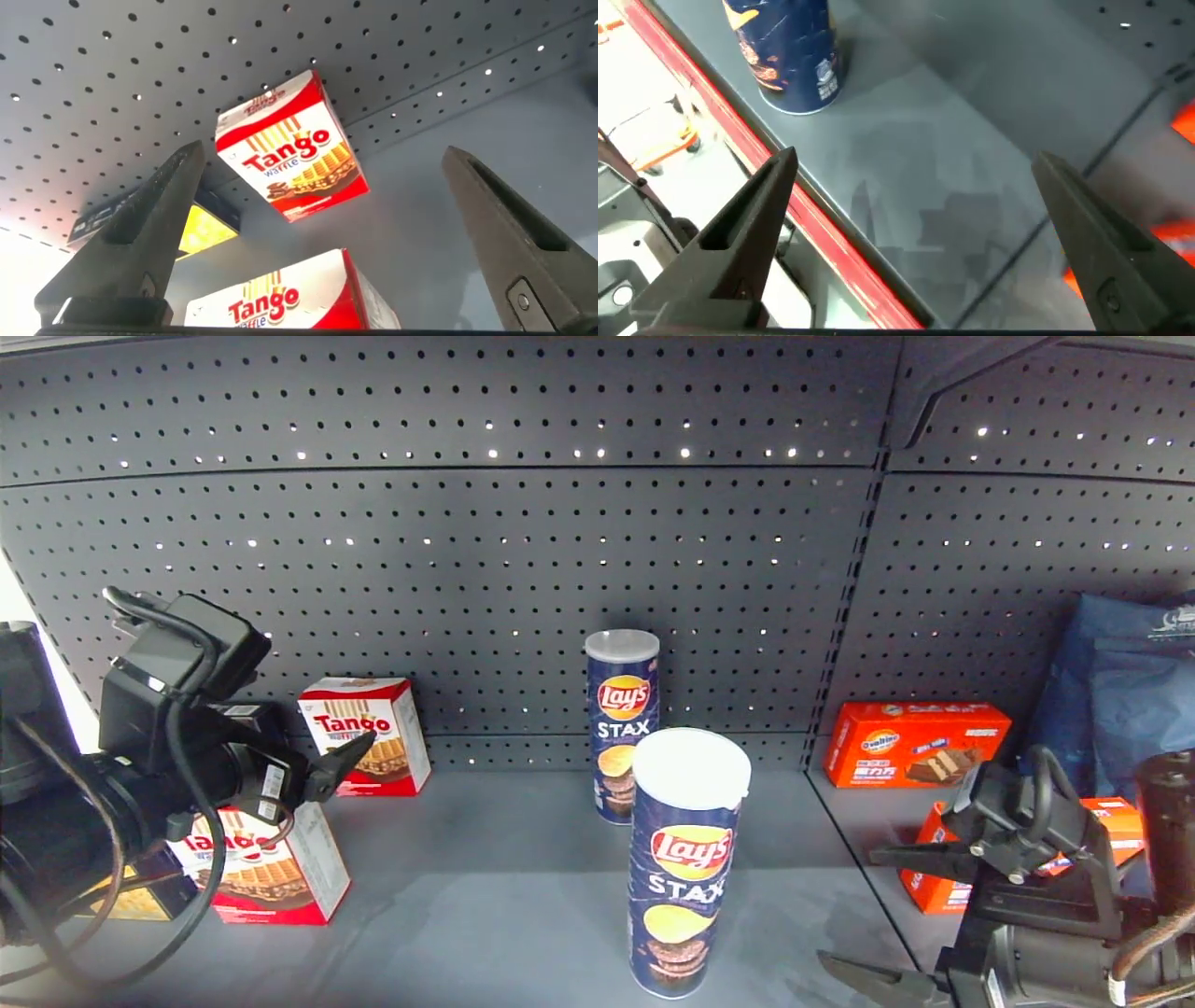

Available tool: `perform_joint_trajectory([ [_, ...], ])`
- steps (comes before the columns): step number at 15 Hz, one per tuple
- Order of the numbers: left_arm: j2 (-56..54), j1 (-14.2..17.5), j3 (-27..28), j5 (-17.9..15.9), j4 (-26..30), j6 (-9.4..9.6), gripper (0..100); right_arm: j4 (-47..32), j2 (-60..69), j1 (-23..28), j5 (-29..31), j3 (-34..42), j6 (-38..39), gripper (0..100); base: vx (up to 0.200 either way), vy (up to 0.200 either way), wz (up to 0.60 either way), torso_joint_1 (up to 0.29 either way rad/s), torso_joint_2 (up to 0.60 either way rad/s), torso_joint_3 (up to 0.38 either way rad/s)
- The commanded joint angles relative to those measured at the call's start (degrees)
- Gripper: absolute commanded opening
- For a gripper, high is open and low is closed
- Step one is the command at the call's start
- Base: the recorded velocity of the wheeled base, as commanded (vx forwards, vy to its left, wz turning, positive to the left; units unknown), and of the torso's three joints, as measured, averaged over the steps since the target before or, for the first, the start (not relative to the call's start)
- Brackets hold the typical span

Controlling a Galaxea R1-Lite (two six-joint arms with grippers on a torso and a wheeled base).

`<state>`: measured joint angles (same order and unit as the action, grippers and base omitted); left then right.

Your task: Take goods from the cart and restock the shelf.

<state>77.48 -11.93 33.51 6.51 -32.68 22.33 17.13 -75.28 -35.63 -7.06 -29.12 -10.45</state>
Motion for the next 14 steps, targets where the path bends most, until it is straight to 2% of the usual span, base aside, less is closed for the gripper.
perform_joint_trajectory([
  [1, 0.3, 0.1, 0.0, 0.1, 0.0, -0.01, 100, 1.1, -5.1, -0.4, 0.0, -1.7, 0.0, 100, 0.000, 0.000, 0.00, 0.000, 0.00, 0.000],
  [6, 0.4, 0.1, 0.0, 0.0, 0.1, -0.01, 100, 1.1, -11.8, -0.7, 1.4, -8.0, 0.0, 100, 0.000, 0.000, 0.00, 0.000, 0.00, 0.000],
  [14, 0.3, 0.0, -0.3, 0.0, -0.1, -0.01, 100, 1.2, -15.4, -3.9, 1.7, -12.3, 0.1, 100, 0.000, 0.000, 0.00, 0.000, 0.00, 0.000],
])
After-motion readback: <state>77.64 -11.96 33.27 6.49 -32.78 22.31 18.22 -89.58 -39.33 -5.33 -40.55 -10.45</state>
